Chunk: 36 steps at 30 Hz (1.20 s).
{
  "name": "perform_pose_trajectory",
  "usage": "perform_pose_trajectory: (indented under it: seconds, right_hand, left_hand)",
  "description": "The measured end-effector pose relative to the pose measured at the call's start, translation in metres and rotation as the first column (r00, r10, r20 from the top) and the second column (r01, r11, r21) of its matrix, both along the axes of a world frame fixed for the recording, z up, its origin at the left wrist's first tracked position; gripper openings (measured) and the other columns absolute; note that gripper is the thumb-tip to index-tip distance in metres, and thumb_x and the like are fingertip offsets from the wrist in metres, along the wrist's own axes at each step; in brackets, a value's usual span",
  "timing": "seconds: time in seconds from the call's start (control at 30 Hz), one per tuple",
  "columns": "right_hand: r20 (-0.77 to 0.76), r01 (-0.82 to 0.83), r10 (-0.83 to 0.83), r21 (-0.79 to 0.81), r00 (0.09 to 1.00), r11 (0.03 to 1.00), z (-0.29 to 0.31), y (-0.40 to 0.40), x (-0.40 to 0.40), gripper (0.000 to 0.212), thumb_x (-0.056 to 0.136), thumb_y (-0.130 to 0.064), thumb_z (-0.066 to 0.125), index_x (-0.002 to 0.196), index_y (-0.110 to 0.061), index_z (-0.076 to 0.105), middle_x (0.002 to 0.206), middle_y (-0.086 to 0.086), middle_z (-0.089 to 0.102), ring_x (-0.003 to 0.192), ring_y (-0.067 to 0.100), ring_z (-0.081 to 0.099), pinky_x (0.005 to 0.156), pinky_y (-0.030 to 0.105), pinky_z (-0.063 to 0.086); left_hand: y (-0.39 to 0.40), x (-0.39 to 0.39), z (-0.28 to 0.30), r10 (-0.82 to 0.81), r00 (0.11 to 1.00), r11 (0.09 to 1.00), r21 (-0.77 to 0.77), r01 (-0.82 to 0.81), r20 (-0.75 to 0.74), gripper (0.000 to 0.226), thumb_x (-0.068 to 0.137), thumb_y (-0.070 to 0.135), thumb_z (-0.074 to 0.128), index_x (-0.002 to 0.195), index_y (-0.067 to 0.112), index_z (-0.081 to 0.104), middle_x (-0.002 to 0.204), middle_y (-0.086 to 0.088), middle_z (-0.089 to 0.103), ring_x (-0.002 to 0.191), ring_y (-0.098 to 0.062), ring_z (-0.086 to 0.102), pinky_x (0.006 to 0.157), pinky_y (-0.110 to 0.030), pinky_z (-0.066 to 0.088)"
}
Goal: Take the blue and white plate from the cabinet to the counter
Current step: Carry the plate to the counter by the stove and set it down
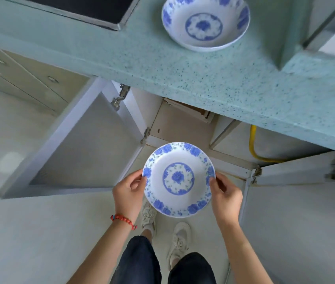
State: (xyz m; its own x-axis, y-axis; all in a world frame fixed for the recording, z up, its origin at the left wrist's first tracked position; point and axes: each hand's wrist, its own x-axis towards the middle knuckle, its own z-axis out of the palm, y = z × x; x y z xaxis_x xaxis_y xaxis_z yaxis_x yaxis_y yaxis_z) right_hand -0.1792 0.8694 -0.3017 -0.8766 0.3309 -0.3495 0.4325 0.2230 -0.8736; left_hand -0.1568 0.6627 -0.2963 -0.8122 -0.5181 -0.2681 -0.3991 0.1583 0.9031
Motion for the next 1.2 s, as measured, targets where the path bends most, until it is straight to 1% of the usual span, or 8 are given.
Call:
perform_pose_trajectory:
  seconds: [0.2, 0.4, 0.57, 0.73, 0.8, 0.97, 1.07, 1.2]
  right_hand:
    - [-0.044, -0.116, 0.117, 0.024, 0.992, 0.993, 0.072, -0.008, 0.033, 0.018, 0.086, -0.014, 0.055, 0.096, -0.020, 0.069, 0.079, -0.016, 0.069, 0.072, -0.006, 0.063, 0.056, 0.006, 0.048]
    - [-0.081, -0.267, 0.268, 0.021, 0.960, 0.963, 0.119, -0.038, 0.061, 0.020, 0.086, -0.009, 0.054, 0.094, -0.019, 0.070, 0.077, -0.015, 0.068, 0.071, -0.006, 0.063, 0.052, 0.006, 0.047]
    - [-0.142, -0.418, 0.419, 0.036, 0.897, 0.908, 0.141, -0.091, 0.082, 0.020, 0.088, -0.010, 0.054, 0.096, -0.019, 0.069, 0.080, -0.015, 0.068, 0.073, -0.009, 0.063, 0.053, 0.009, 0.051]
    - [-0.155, -0.542, 0.534, -0.009, 0.831, 0.840, 0.153, -0.169, 0.127, 0.022, 0.088, -0.013, 0.054, 0.091, -0.030, 0.068, 0.074, -0.031, 0.064, 0.075, -0.014, 0.061, 0.053, 0.007, 0.051]
    - [-0.150, -0.599, 0.589, -0.030, 0.794, 0.800, 0.156, -0.204, 0.148, 0.028, 0.088, -0.013, 0.054, 0.085, -0.037, 0.067, 0.070, -0.033, 0.066, 0.075, -0.011, 0.062, 0.053, 0.007, 0.051]
    - [-0.195, -0.740, 0.722, -0.032, 0.664, 0.672, 0.161, -0.291, 0.205, 0.022, 0.086, -0.007, 0.055, 0.097, -0.020, 0.070, 0.077, -0.024, 0.068, 0.074, -0.005, 0.065, 0.057, 0.006, 0.049]
    - [-0.206, -0.804, 0.781, -0.056, 0.589, 0.592, 0.166, -0.338, 0.238, 0.028, 0.086, -0.008, 0.056, 0.091, -0.031, 0.070, 0.073, -0.024, 0.071, 0.073, 0.001, 0.066, 0.059, 0.011, 0.052]
    - [-0.191, -0.889, 0.868, -0.091, 0.459, 0.450, 0.173, -0.398, 0.271, 0.033, 0.087, -0.011, 0.054, 0.082, -0.041, 0.069, 0.076, -0.014, 0.072, 0.070, 0.010, 0.066, 0.062, 0.021, 0.055]
  left_hand:
    - [-0.005, 0.052, 0.069, 0.131, 0.991, 0.991, -0.036, -0.131, -0.018, 0.018, 0.077, 0.000, 0.064, 0.093, 0.007, 0.069, 0.080, 0.002, 0.069, 0.068, 0.008, 0.064, 0.056, -0.001, 0.046]
    - [-0.027, 0.104, 0.118, 0.253, 0.967, 0.967, -0.038, -0.253, -0.009, 0.018, 0.079, 0.001, 0.061, 0.093, 0.008, 0.069, 0.080, -0.003, 0.070, 0.073, -0.007, 0.065, 0.054, -0.002, 0.047]
    - [-0.073, 0.155, 0.141, 0.354, 0.935, 0.935, 0.002, -0.354, -0.017, 0.018, 0.078, 0.002, 0.062, 0.090, 0.013, 0.070, 0.078, 0.003, 0.070, 0.070, 0.005, 0.065, 0.052, -0.004, 0.049]
    - [-0.137, 0.219, 0.160, 0.457, 0.889, 0.889, -0.036, -0.457, -0.018, 0.017, 0.079, 0.004, 0.060, 0.088, 0.015, 0.070, 0.076, 0.002, 0.071, 0.071, 0.006, 0.064, 0.050, -0.005, 0.049]
    - [-0.165, 0.251, 0.165, 0.515, 0.857, 0.856, -0.040, -0.515, -0.005, 0.018, 0.078, 0.004, 0.059, 0.085, 0.016, 0.071, 0.074, 0.004, 0.071, 0.068, 0.004, 0.063, 0.051, -0.005, 0.049]
    - [-0.229, 0.334, 0.172, 0.678, 0.735, 0.735, -0.035, -0.677, 0.016, 0.028, 0.076, 0.002, 0.060, 0.078, 0.027, 0.071, 0.068, 0.020, 0.065, 0.063, 0.004, 0.062, 0.058, -0.015, 0.047]
    - [-0.261, 0.382, 0.174, 0.769, 0.639, 0.639, -0.034, -0.769, 0.021, 0.032, 0.076, 0.004, 0.062, 0.076, 0.034, 0.068, 0.073, 0.008, 0.068, 0.070, -0.001, 0.062, 0.065, -0.023, 0.049]
    - [-0.297, 0.433, 0.179, 0.861, 0.507, 0.509, -0.057, -0.859, 0.037, 0.018, 0.078, 0.006, 0.063, 0.090, 0.016, 0.071, 0.082, -0.004, 0.070, 0.070, -0.010, 0.062, 0.074, -0.030, 0.052]
